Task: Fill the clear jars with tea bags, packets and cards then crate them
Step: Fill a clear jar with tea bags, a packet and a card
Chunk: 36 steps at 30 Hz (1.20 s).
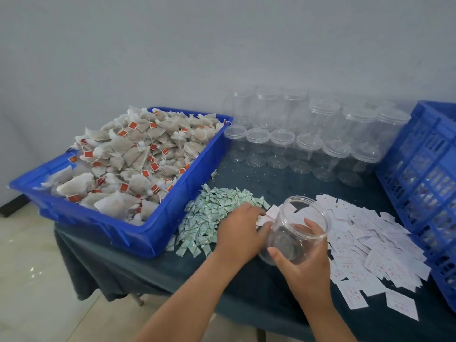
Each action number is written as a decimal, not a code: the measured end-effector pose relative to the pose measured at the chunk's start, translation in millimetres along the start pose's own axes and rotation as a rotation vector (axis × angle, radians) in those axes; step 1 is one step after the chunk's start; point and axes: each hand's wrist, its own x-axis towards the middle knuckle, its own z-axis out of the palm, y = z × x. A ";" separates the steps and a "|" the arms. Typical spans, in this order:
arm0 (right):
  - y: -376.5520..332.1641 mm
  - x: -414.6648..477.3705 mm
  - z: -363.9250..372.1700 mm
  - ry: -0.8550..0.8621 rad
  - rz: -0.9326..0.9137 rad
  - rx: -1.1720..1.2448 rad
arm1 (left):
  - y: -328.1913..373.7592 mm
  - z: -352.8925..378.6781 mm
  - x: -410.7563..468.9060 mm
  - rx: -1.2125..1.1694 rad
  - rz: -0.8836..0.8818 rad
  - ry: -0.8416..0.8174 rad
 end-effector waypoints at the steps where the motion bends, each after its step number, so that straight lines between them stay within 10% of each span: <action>1: 2.1 -0.1 -0.1 -0.010 0.005 0.005 | -2.5 -14.1 3.9 -0.004 -0.010 0.054; 6: 4.3 -0.6 0.3 -0.064 0.020 -0.019 | -48.3 -115.1 49.9 0.006 -0.119 0.183; 15: 5.0 0.3 3.2 -0.143 0.057 -0.033 | -159.9 -165.8 90.3 0.643 -0.452 -0.736; 18: 2.5 0.7 3.7 -0.138 0.052 -0.048 | -169.9 -149.5 91.2 0.750 -0.335 -0.599; 27: 2.7 0.9 3.9 -0.117 0.111 -0.083 | -183.7 -160.6 99.4 0.092 -0.531 0.040; 36: 3.5 2.9 4.2 -0.120 0.153 -0.103 | -160.2 -201.5 89.6 -0.192 -0.440 0.232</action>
